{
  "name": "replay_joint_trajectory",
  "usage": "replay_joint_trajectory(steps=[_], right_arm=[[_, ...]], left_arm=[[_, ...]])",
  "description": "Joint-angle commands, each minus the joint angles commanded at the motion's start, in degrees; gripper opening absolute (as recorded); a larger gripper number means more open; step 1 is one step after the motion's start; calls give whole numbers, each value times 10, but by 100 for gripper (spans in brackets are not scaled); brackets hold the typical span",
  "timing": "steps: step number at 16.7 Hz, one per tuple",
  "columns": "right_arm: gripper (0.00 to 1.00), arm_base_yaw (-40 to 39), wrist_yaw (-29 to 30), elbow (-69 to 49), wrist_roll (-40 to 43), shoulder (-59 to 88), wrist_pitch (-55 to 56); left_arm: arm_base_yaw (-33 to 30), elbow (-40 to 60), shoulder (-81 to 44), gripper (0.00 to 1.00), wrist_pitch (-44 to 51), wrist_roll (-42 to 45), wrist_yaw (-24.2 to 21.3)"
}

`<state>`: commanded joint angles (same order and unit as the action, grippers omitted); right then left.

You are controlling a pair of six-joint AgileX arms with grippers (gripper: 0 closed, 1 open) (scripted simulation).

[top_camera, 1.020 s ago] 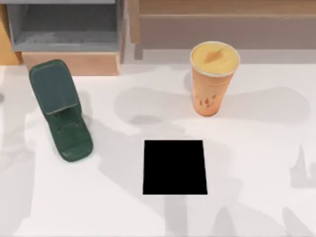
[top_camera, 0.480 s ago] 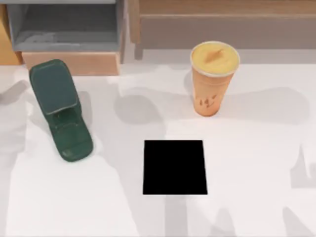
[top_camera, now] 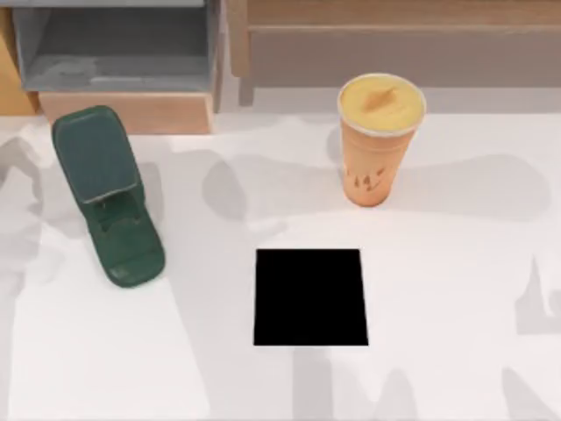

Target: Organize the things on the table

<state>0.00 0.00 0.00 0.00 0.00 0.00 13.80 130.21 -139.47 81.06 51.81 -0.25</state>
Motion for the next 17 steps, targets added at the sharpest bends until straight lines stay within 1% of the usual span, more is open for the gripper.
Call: replay_joint_trajectory(steps=[3,5,12,17], right_arm=[[100,0,0,0,0,0,0],[100,0,0,0,0,0,0],[100,0,0,0,0,0,0],[100,0,0,0,0,0,0]], left_arm=[[-3,-3,0,100,-3,-1,0],[-2,-24,-2,100,-24,-2,0],[1,-154,-21,100,-176,1,0],[1,-165,-22,100,-187,1,0]])
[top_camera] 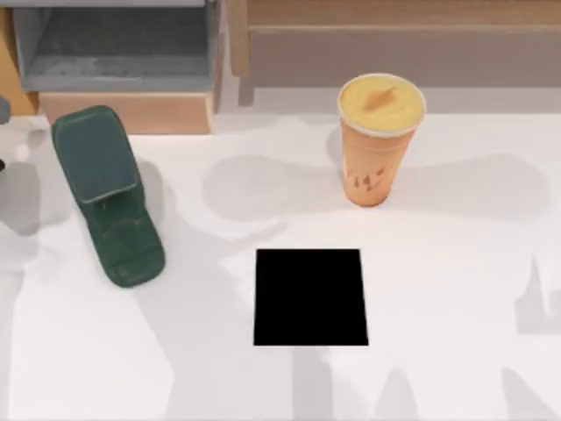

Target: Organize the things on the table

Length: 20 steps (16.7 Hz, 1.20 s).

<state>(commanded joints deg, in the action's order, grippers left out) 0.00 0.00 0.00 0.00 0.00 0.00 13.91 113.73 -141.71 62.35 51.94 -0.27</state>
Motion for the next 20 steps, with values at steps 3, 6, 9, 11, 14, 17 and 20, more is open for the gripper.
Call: replay_joint_trajectory(steps=[3,6,9,11,14,17,20], right_arm=[[100,0,0,0,0,0,0],[100,0,0,0,0,0,0],[100,0,0,0,0,0,0],[100,0,0,0,0,0,0],[100,0,0,0,0,0,0],[100,0,0,0,0,0,0],[100,0,0,0,0,0,0]], left_arm=[[0,0,0,77,0,0,0],[0,0,0,55,0,0,0],[0,0,0,32,0,0,0],[0,0,0,17,0,0,0],[0,0,0,0,0,0,0],[0,0,0,0,0,0,0],[0,0,0,0,0,0,0]])
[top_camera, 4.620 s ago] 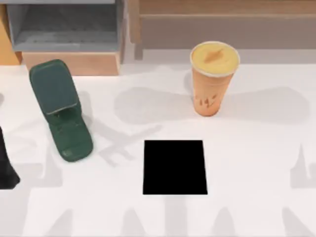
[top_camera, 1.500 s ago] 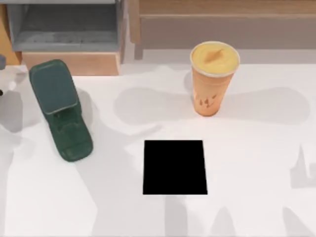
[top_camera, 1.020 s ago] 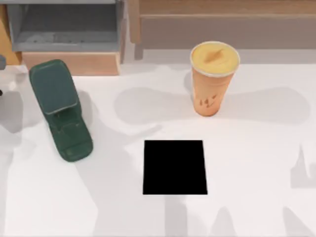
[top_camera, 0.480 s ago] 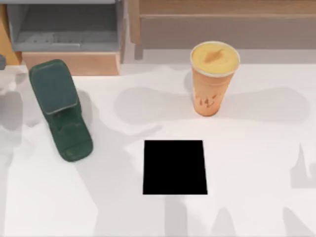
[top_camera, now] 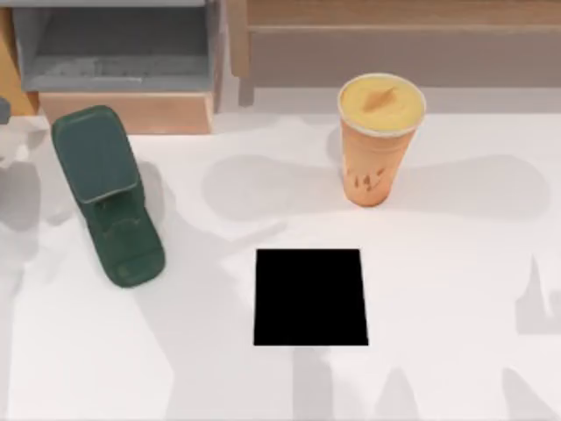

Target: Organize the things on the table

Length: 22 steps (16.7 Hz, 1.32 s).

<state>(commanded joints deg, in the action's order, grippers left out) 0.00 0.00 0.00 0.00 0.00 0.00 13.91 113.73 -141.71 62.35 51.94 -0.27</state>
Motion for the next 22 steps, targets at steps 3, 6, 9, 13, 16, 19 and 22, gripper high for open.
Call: replay_joint_trajectory(steps=[3,6,9,13,16,19,22], right_arm=[[100,0,0,0,0,0,0],[100,0,0,0,0,0,0],[100,0,0,0,0,0,0],[100,0,0,0,0,0,0],[100,0,0,0,0,0,0],[100,0,0,0,0,0,0],[100,0,0,0,0,0,0]], left_arm=[[-2,2,14,0,9,-4,-5],[2,41,12,0,50,-7,-7],[-1,126,14,0,142,-4,-6],[-4,204,24,0,221,-4,-5],[-4,208,25,0,226,-5,-5],[-3,208,25,0,225,-7,-5],[-16,208,40,0,221,-54,-10]])
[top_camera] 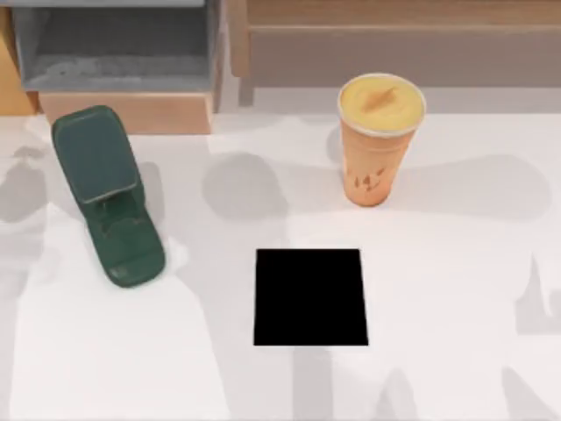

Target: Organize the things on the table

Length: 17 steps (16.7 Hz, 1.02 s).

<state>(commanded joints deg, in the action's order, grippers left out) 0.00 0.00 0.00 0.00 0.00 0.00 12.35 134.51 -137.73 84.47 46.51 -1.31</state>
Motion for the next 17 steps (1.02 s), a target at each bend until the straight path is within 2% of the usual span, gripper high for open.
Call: replay_joint_trajectory(steps=[4,8,12,17], right_arm=[[100,0,0,0,0,0,0],[100,0,0,0,0,0,0],[100,0,0,0,0,0,0],[100,0,0,0,0,0,0]], left_arm=[[-40,-1,41,0,-12,-147,-14],[-102,-9,93,0,-34,-388,-31],[-180,-27,140,0,-65,-708,-48],[-284,-74,176,0,-106,-1176,-60]])
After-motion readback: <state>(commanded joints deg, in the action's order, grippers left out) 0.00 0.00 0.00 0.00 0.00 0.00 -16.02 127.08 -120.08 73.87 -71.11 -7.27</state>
